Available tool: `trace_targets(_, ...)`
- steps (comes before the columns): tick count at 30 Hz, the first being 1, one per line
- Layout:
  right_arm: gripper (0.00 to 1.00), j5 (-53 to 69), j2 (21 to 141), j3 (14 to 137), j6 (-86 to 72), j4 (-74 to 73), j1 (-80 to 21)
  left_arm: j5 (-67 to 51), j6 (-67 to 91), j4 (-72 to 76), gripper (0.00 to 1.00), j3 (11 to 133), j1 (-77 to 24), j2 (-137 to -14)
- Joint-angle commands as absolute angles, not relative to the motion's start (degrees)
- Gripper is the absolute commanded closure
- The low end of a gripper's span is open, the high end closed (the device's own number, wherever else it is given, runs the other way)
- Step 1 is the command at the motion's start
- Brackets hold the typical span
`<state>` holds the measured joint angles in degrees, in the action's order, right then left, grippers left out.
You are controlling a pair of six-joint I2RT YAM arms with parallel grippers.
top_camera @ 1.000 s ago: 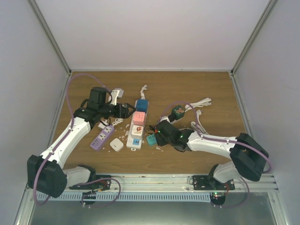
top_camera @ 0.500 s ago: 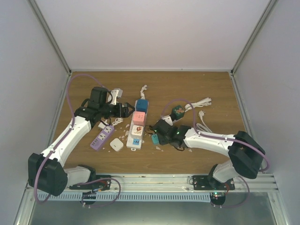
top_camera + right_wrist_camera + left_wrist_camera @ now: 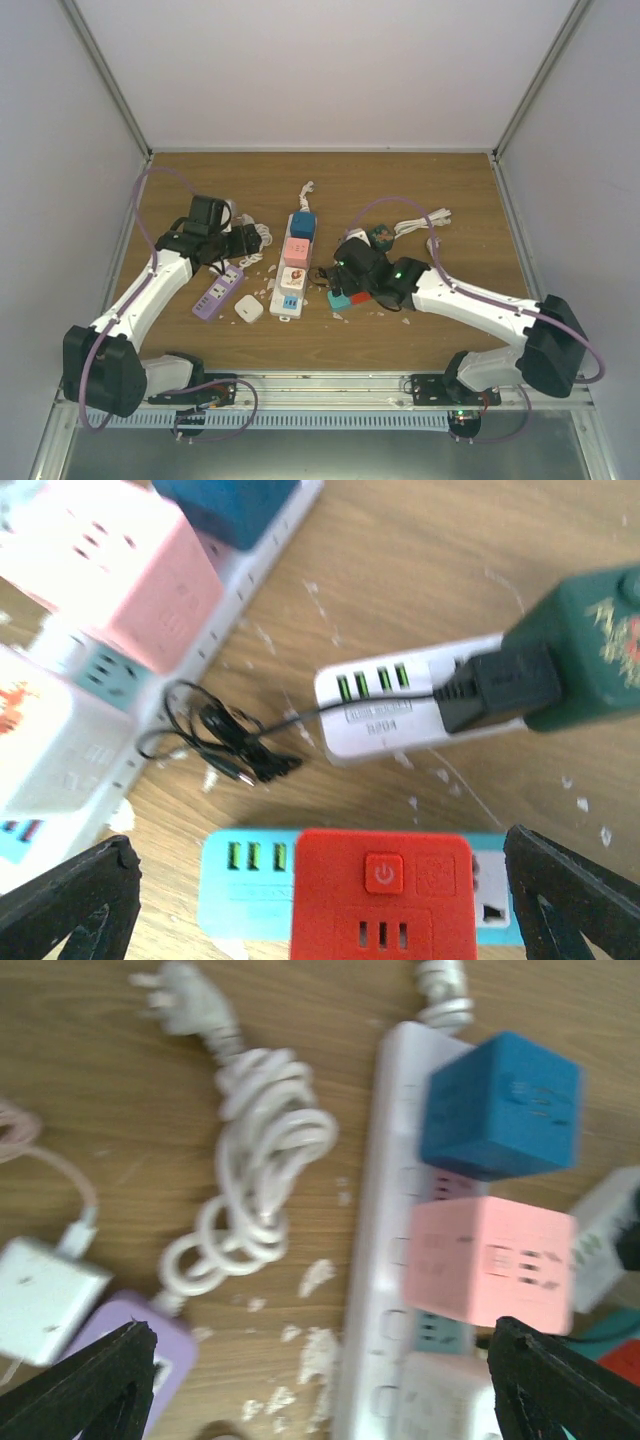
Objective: Insert the plug
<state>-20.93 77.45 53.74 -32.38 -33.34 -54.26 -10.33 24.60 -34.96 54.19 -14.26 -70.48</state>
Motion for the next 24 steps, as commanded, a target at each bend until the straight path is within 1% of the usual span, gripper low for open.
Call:
trace_targets(1,0.02,-18.8,74.9,56.5,-28.0,-29.4,-53.5,-4.9,28.1,-35.0,0.10,51.4,-10.1,-69.9)
trace_targets(3,0.05,-16.1,75.3,58.0,-24.7,-26.6,-53.5,-4.8,29.5,-34.0,0.13,50.0,-8.1,-69.8)
trace_targets(6,0.16,-12.4,77.9,61.0,-22.2,-23.3,-53.6,-3.2,31.9,-32.6,0.16,47.2,-4.9,-69.0)
trace_targets(8,0.20,-8.4,80.7,63.7,-20.7,-20.8,-53.8,-3.5,33.1,-32.1,0.17,45.4,-1.9,-68.4)
trace_targets(11,0.24,-5.5,86.0,68.1,-19.5,-18.8,-55.6,-7.0,34.5,-31.6,0.15,43.1,2.1,-67.7)
trace_targets(16,0.26,-7.1,96.5,76.8,-17.3,-20.5,-60.9,-11.8,37.1,-30.8,0.14,39.2,6.4,-65.8)
trace_targets(20,0.25,-8.5,104.5,82.8,-15.6,-23.4,-64.4,-16.2,38.9,-29.6,0.19,35.0,10.1,-64.9)
trace_targets(24,0.24,-8.9,111.4,88.1,-14.4,-26.1,-66.9,-17.0,40.7,-29.6,0.24,32.9,11.2,-65.7)
